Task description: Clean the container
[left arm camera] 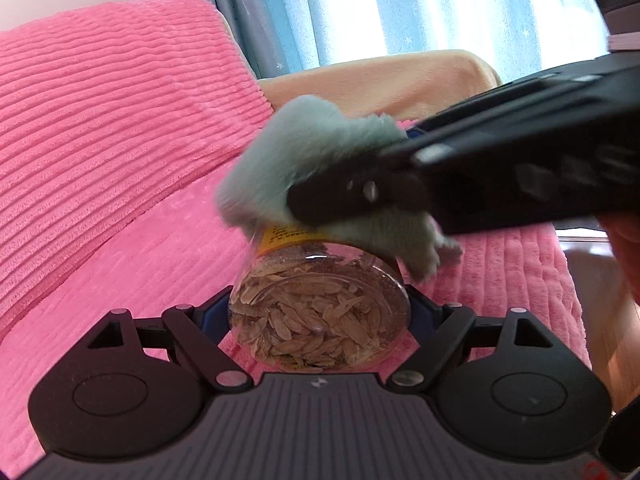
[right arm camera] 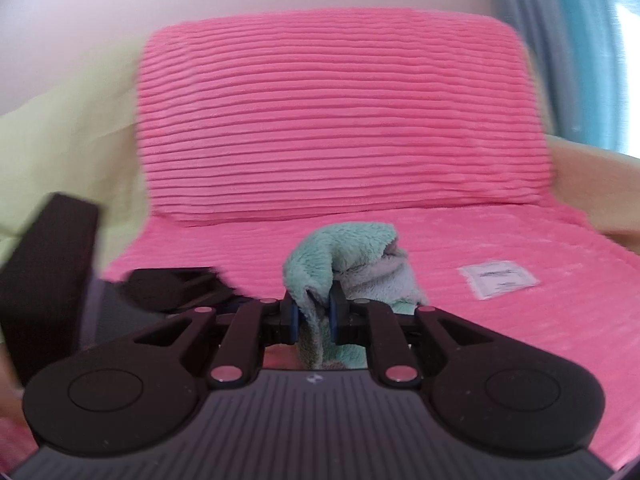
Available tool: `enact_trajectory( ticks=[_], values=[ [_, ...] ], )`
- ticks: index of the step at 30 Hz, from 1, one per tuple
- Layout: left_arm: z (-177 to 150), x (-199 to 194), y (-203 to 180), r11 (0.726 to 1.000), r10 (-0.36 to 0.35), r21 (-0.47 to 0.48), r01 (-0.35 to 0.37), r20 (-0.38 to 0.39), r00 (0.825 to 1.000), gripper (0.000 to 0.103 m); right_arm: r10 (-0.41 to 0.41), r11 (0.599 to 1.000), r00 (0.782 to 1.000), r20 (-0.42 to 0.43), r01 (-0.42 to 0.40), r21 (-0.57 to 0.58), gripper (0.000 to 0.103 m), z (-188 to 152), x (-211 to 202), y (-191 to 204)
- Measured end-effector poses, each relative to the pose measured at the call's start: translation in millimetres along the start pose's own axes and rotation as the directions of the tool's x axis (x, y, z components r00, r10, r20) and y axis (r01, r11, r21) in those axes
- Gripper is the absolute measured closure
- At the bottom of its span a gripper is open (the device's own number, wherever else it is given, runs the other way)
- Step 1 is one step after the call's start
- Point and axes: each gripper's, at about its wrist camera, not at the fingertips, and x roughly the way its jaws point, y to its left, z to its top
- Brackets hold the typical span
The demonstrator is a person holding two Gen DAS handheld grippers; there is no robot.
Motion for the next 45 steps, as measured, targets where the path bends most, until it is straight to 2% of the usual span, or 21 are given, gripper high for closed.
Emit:
enact_trajectory(
  ticks=[2, 4, 7, 15, 25, 28, 33, 38, 42, 45],
  values=[
    [4.7, 0.7, -11.7, 1.0, 0.014, -0.012, -0.014, -0.004, 1.0, 0.018, 0.049, 0.998, 0.999, -0.01, -0.049, -0.028, 0.091, -0.8, -1.4, 10.1],
    [4.9, 1.7, -10.1, 1.0, 0.008, -0.024, -0.008, -0.006, 1.0, 0.018, 0.051, 0.997, 0.999, -0.019, -0.052, -0.065, 0.092, -2.3, -0.4, 16.8],
    [5.3, 1.2, -12.3, 1.0, 0.011, -0.017, -0.011, -0.005, 1.0, 0.018, 0.048, 0.998, 0.999, -0.013, -0.048, -0.048, 0.093, -1.0, 1.0, 11.8],
    [5.2, 1.9, -11.0, 1.0, 0.01, 0.003, -0.01, -0.002, 1.0, 0.018, -0.096, 0.994, 0.995, 0.027, 0.094, 0.047, 0.093, 0.8, 7.7, -19.2],
    [-1.6, -2.7, 1.5, 1.0, -0.014, 0.003, 0.014, 0.0, 1.0, 0.018, -0.108, 0.993, 0.994, 0.027, 0.106, 0.052, 0.093, 1.2, 10.0, -22.0],
    [0.0, -2.0, 10.8, 0.995, -0.064, -0.081, 0.065, 0.014, 0.998, 0.011, -0.109, 0.993, 0.994, 0.027, 0.108, 0.048, 0.093, 1.3, 10.1, -19.6],
    [-1.3, -4.3, 30.2, 0.956, -0.14, -0.253, 0.146, 0.044, 0.989, 0.011, -0.11, 0.993, 0.994, 0.027, 0.108, 0.05, 0.093, 0.9, 9.8, -20.4],
    [-5.0, 4.8, 39.4, 0.926, -0.183, -0.331, 0.182, 0.031, 0.983, 0.014, -0.113, 0.992, 0.993, 0.026, 0.111, 0.051, 0.093, 1.0, 10.8, -18.6],
    [-5.9, 4.8, 34.2, 0.946, -0.16, -0.281, 0.162, 0.029, 0.987, 0.018, -0.119, 0.991, 0.993, 0.02, 0.117, 0.063, 0.093, 2.0, 9.5, -19.5],
    [-3.0, 1.9, 19.1, 0.981, -0.103, -0.161, 0.105, 0.02, 0.994, 0.018, -0.133, 0.988, 0.991, 0.015, 0.131, 0.079, 0.093, 1.8, 7.3, -21.5]
  ],
)
